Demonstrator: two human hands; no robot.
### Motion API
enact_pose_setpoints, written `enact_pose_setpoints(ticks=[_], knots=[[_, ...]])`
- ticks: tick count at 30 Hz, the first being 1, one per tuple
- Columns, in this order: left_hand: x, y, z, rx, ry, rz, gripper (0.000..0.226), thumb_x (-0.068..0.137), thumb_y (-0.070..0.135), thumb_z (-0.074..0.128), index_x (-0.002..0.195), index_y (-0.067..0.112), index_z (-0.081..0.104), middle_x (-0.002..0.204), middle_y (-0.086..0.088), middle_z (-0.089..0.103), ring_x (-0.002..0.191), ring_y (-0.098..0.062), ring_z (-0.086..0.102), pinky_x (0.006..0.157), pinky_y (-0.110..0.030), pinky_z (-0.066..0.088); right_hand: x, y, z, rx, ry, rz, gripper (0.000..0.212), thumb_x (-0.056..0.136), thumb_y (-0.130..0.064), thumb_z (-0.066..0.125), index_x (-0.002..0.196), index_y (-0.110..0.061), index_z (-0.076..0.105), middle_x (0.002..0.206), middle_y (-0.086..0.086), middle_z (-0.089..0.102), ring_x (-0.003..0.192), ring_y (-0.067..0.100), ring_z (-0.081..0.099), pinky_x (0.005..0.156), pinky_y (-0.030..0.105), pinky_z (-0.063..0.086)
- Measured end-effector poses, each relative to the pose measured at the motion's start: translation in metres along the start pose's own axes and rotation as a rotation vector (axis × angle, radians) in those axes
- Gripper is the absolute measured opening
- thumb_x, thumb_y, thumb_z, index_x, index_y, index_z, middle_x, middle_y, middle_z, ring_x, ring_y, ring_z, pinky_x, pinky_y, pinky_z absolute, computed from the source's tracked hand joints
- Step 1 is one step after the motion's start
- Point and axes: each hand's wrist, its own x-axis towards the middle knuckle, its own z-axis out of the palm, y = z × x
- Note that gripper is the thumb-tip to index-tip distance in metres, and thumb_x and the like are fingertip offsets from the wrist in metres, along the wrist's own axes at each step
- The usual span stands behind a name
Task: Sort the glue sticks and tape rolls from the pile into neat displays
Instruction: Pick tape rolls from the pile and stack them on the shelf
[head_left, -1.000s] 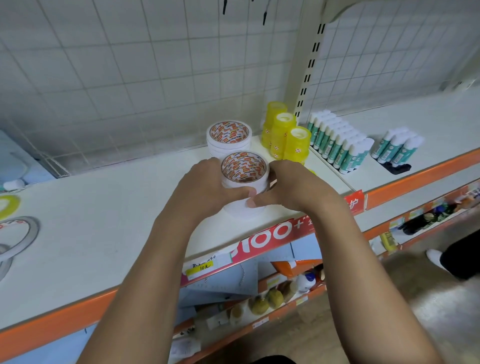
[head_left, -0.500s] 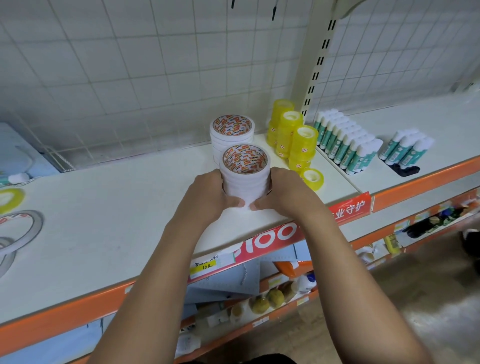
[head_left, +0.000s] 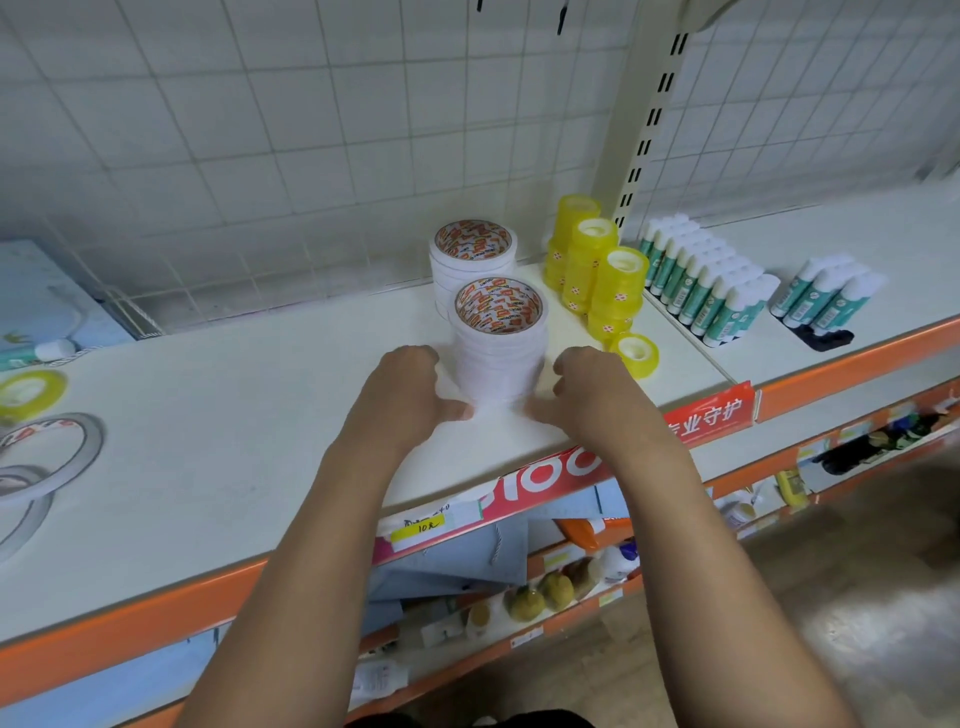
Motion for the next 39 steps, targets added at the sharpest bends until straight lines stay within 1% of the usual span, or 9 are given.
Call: enact_pose_setpoints(ticks=[2, 4, 7, 10, 13, 19, 26, 31, 39], knots=[[-0.010, -0.010, -0.007, 0.032, 0.029, -0.003, 0.053, 0.076, 0.039, 0.079, 0.118, 0.012, 0.062, 0.111, -0.004, 0.065, 0.100, -0.023, 0.059, 0.080, -0.031, 0.045, -0.015, -0.005, 0.001, -0.017, 0.025, -0.027, 0.029, 0.084, -0.031, 0.068, 0.106, -0.012, 0.063, 0.104, 0.006, 0.065, 0.099, 0.025, 0.060, 0.080, 0.036, 0.051], [-0.023, -0.019, -0.018, 0.094, 0.051, 0.023, 0.041, 0.081, 0.046, 0.072, 0.113, 0.021, 0.064, 0.107, 0.003, 0.066, 0.100, -0.021, 0.059, 0.078, -0.031, 0.044, -0.029, -0.022, 0.006, -0.029, 0.036, -0.102, 0.019, 0.085, -0.031, 0.064, 0.100, -0.022, 0.066, 0.102, 0.002, 0.068, 0.099, 0.023, 0.061, 0.084, 0.038, 0.052], [-0.047, -0.034, -0.039, 0.131, 0.082, 0.060, 0.034, 0.085, 0.049, 0.065, 0.111, 0.027, 0.064, 0.100, 0.009, 0.065, 0.092, -0.016, 0.059, 0.074, -0.030, 0.043, -0.037, -0.063, 0.022, 0.007, 0.057, -0.274, 0.014, 0.087, -0.029, 0.062, 0.099, -0.025, 0.067, 0.095, -0.004, 0.070, 0.097, 0.020, 0.062, 0.084, 0.037, 0.052], [-0.075, -0.059, -0.059, 0.166, 0.175, 0.043, 0.028, 0.089, 0.040, 0.062, 0.114, 0.027, 0.064, 0.109, 0.008, 0.064, 0.101, -0.018, 0.059, 0.080, -0.032, 0.046, -0.037, -0.110, 0.048, 0.085, 0.022, -0.422, 0.016, 0.089, -0.022, 0.061, 0.104, -0.020, 0.068, 0.097, -0.002, 0.071, 0.093, 0.020, 0.064, 0.085, 0.036, 0.051], [-0.106, -0.100, -0.082, 0.227, 0.267, -0.020, 0.028, 0.093, 0.034, 0.058, 0.119, 0.025, 0.063, 0.118, 0.003, 0.061, 0.109, -0.021, 0.057, 0.085, -0.033, 0.045, -0.039, -0.157, 0.077, 0.134, -0.004, -0.479, 0.017, 0.091, -0.017, 0.057, 0.103, -0.019, 0.069, 0.099, -0.001, 0.071, 0.093, 0.019, 0.064, 0.087, 0.036, 0.051], [-0.166, -0.180, -0.129, 0.254, 0.347, -0.140, 0.029, 0.092, 0.034, 0.059, 0.119, 0.024, 0.064, 0.119, -0.001, 0.060, 0.111, -0.024, 0.057, 0.087, -0.040, 0.049, -0.055, -0.249, 0.125, 0.191, -0.064, -0.612, 0.015, 0.089, -0.025, 0.063, 0.103, -0.021, 0.067, 0.098, -0.005, 0.069, 0.084, 0.008, 0.061, 0.082, 0.030, 0.052], [-0.195, -0.244, -0.167, 0.226, 0.400, -0.169, 0.025, 0.089, 0.030, 0.063, 0.112, 0.022, 0.068, 0.113, 0.001, 0.061, 0.107, -0.025, 0.055, 0.082, -0.037, 0.048, -0.068, -0.313, 0.162, 0.179, -0.105, -0.605, 0.019, 0.088, -0.024, 0.065, 0.107, -0.018, 0.067, 0.107, -0.001, 0.067, 0.095, 0.016, 0.060, 0.087, 0.033, 0.050], [-0.190, -0.277, -0.185, 0.205, 0.381, -0.137, 0.025, 0.089, 0.026, 0.062, 0.112, 0.020, 0.068, 0.116, -0.001, 0.060, 0.112, -0.026, 0.053, 0.090, -0.040, 0.045, -0.069, -0.341, 0.177, 0.152, -0.079, -0.561, 0.018, 0.087, -0.023, 0.066, 0.103, -0.016, 0.068, 0.108, 0.005, 0.066, 0.099, 0.022, 0.061, 0.086, 0.036, 0.049], [-0.181, -0.316, -0.209, 0.217, 0.349, -0.135, 0.037, 0.088, 0.035, 0.065, 0.120, 0.017, 0.063, 0.119, -0.004, 0.057, 0.110, -0.028, 0.051, 0.090, -0.042, 0.045, -0.063, -0.372, 0.190, 0.069, -0.057, -0.464, 0.035, 0.087, -0.032, 0.066, 0.120, -0.019, 0.064, 0.124, 0.009, 0.055, 0.117, 0.031, 0.051, 0.097, 0.041, 0.044]])
